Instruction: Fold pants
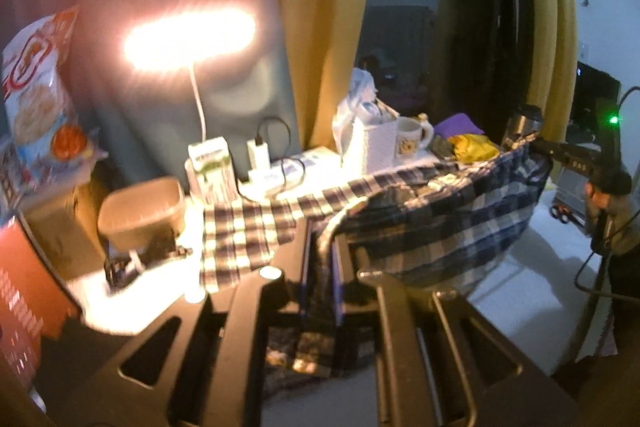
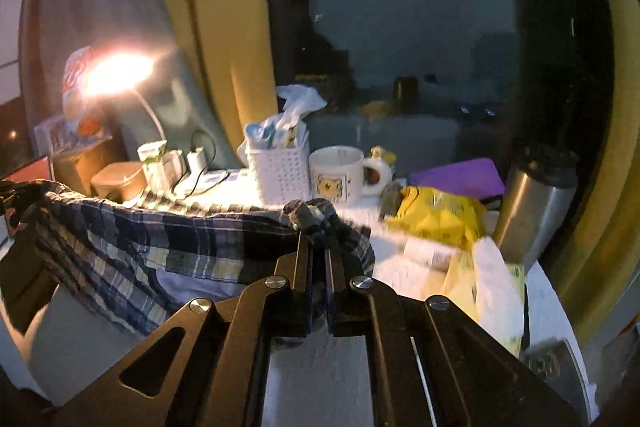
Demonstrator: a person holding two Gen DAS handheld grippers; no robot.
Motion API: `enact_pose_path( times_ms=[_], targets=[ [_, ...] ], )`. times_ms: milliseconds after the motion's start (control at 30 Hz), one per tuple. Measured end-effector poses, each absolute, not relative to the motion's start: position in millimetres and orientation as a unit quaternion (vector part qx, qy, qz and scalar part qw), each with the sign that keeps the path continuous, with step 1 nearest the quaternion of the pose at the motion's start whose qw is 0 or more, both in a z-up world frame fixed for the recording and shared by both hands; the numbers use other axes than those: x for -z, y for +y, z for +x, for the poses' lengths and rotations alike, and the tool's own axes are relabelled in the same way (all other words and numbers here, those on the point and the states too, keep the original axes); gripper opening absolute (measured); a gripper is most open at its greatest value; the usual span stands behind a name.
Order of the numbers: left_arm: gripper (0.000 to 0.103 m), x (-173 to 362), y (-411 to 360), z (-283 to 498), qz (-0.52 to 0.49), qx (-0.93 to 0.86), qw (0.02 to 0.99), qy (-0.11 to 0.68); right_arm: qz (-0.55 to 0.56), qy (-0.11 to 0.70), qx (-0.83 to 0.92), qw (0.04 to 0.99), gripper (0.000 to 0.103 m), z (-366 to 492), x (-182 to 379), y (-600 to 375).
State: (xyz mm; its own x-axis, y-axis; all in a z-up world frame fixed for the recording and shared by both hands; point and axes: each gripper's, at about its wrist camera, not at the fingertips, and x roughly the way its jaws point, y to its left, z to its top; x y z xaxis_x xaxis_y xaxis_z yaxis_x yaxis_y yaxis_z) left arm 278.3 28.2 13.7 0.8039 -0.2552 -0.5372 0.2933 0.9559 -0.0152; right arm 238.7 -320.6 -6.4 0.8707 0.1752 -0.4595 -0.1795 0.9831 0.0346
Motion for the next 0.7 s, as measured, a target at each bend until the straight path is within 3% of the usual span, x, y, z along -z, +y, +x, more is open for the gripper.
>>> enact_pose_path(
  times_ms=[267,700],
  targets=[
    [0.009,-5.4,34.4,363.7,0.051,0.154,0.942,0.294,0.017,0.250,-0.077,0.965,0.005,299.5,13.3,-322.0],
    [0.009,55.4,82.5,473.6,0.000,0.110,0.932,0.345,0.033,0.302,-0.057,0.951,0.005,396.5,57.3,-314.1]
  ],
)
